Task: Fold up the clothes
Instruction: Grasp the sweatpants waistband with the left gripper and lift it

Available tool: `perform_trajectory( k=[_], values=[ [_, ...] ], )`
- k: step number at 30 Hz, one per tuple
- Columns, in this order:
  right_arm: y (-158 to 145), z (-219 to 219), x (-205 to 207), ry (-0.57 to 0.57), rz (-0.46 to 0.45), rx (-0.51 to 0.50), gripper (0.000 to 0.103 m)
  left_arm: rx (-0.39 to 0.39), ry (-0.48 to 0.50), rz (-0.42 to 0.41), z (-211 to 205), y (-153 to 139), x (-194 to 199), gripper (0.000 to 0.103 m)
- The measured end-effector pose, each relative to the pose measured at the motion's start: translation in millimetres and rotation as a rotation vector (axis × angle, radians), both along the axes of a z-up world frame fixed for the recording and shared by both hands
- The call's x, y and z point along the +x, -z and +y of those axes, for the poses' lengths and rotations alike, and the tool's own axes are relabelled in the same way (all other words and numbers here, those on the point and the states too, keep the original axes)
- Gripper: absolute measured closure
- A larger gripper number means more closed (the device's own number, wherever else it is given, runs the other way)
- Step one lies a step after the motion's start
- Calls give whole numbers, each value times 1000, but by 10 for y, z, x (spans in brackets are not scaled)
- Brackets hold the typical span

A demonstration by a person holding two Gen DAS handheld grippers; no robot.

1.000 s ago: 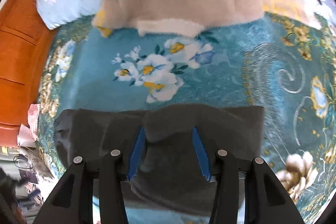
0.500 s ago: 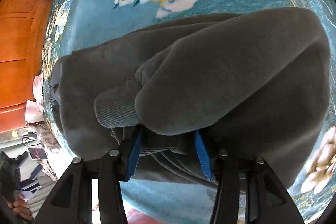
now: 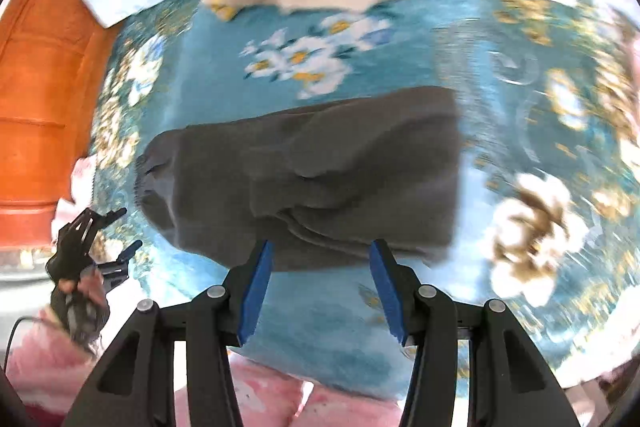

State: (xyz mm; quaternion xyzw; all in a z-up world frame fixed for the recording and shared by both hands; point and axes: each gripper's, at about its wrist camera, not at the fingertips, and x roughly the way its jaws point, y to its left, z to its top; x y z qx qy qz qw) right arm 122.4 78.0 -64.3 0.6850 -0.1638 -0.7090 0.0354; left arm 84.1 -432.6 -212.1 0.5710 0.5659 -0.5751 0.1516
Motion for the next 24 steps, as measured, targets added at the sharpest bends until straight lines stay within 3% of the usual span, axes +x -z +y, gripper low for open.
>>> perform_trajectory(
  k=[5, 9, 14, 16, 18, 21, 24],
  values=[
    [-306, 305, 290, 134, -14, 108, 51, 39, -10, 19, -36, 357, -188, 33],
    [-514, 399, 431, 157, -23, 200, 51, 43, 14, 16, -22, 523, -312, 32],
    [-572, 433, 426, 189, -37, 239, 51, 57, -25, 29, -9, 589, -312, 33],
    [-567, 378, 361, 165, -37, 241, 51, 73, -36, 48, -1, 572, -312, 48],
    [-539, 285, 285, 126, -34, 234, 51, 71, -34, 46, 2, 537, -323, 56],
    [-493, 138, 181, 69, -27, 219, 51, 30, 18, 61, 41, 373, -384, 66],
    [-460, 44, 128, 25, -7, 188, 51, -12, 71, 94, 105, 153, -457, 69]
  ],
)
